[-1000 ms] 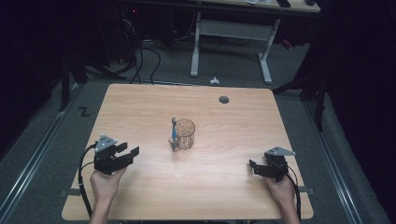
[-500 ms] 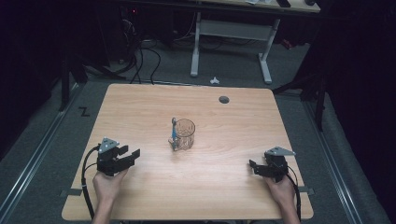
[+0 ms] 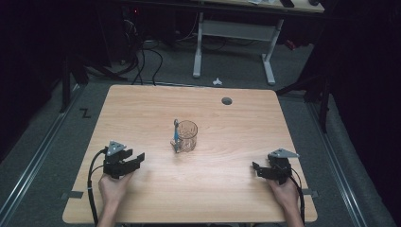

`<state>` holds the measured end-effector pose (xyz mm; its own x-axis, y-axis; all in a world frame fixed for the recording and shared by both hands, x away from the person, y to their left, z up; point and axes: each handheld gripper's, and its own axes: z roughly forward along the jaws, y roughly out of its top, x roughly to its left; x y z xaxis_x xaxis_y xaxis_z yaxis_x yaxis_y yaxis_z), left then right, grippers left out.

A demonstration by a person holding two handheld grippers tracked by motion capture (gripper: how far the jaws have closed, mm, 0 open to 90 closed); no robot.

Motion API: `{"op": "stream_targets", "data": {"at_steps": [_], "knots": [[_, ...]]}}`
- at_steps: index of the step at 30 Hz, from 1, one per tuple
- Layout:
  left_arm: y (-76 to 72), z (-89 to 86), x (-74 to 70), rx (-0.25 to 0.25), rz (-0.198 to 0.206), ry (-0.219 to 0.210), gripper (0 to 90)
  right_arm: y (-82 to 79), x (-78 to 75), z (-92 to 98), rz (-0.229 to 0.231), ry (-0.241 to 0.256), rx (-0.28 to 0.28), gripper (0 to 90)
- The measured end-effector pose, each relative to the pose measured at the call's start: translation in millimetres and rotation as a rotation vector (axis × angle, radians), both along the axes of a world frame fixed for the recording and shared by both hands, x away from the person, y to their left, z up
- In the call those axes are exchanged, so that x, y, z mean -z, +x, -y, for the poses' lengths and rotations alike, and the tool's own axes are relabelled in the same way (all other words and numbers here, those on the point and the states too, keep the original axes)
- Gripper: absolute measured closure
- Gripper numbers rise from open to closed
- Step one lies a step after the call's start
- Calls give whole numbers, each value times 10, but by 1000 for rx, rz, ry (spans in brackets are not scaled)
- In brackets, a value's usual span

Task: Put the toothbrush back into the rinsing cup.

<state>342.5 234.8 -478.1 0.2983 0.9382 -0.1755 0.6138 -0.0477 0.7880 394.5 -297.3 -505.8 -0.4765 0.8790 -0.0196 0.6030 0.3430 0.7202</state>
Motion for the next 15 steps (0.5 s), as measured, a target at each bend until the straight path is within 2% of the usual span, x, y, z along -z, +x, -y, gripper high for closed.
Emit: {"op": "stream_targets", "data": {"at_steps": [9,11,15], "knots": [[39,38,87,-6,-14,16,444,0,0,-1,0,0,0,228],[54,54,109,-5,-17,35,444,-1,0,0,0,0,0,228],[66,72,140,-8,-18,47,443,-1,0,-1,0,0,0,229]]}}
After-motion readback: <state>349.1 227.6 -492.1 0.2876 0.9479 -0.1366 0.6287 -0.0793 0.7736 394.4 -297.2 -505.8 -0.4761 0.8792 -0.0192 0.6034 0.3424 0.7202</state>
